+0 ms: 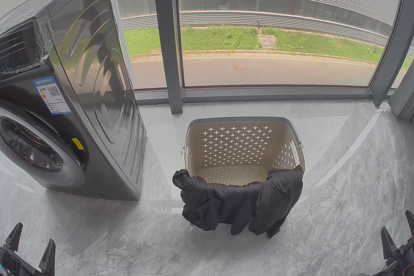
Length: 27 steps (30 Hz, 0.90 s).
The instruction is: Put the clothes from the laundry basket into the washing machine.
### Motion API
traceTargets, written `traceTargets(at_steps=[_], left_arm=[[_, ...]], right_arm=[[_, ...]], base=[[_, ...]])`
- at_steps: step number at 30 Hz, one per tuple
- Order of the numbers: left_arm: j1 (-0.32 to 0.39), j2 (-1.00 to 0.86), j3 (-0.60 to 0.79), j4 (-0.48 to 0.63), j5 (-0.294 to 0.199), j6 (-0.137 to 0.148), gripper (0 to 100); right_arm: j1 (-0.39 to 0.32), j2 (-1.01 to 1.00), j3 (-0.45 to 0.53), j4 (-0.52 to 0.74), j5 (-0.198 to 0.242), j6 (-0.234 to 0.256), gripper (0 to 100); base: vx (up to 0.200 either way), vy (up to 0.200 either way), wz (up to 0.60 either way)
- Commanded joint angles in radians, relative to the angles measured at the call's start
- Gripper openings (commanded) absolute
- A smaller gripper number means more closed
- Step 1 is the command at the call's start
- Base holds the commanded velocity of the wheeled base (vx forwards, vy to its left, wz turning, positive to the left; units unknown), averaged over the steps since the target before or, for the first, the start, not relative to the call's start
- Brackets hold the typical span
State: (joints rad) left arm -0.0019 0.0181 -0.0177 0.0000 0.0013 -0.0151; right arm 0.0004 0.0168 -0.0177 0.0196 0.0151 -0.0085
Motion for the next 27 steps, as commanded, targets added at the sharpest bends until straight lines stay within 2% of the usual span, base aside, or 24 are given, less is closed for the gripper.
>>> traceTargets(at_steps=[1, 10, 19, 27], left_arm=[[0.000, -0.015, 0.016, 0.000, 0.000, 0.000, 100], [-0.001, -0.015, 0.016, -0.002, 0.000, 0.001, 100], [-0.001, -0.015, 0.016, -0.002, 0.000, 0.001, 100], [0.000, -0.015, 0.016, -0.002, 0.000, 0.001, 100]], right_arm=[[0.001, 0.000, 0.008, 0.000, 0.000, -0.002, 100], [0.001, 0.002, 0.010, 0.000, 0.000, -0.001, 100], [0.001, 0.000, 0.010, 0.000, 0.000, -0.001, 100], [0.001, 0.002, 0.010, 0.000, 0.000, -0.001, 100]], base=[[0.000, -0.200, 0.00], [0.000, -0.200, 0.00], [0.000, 0.000, 0.00], [0.200, 0.000, 0.00]])
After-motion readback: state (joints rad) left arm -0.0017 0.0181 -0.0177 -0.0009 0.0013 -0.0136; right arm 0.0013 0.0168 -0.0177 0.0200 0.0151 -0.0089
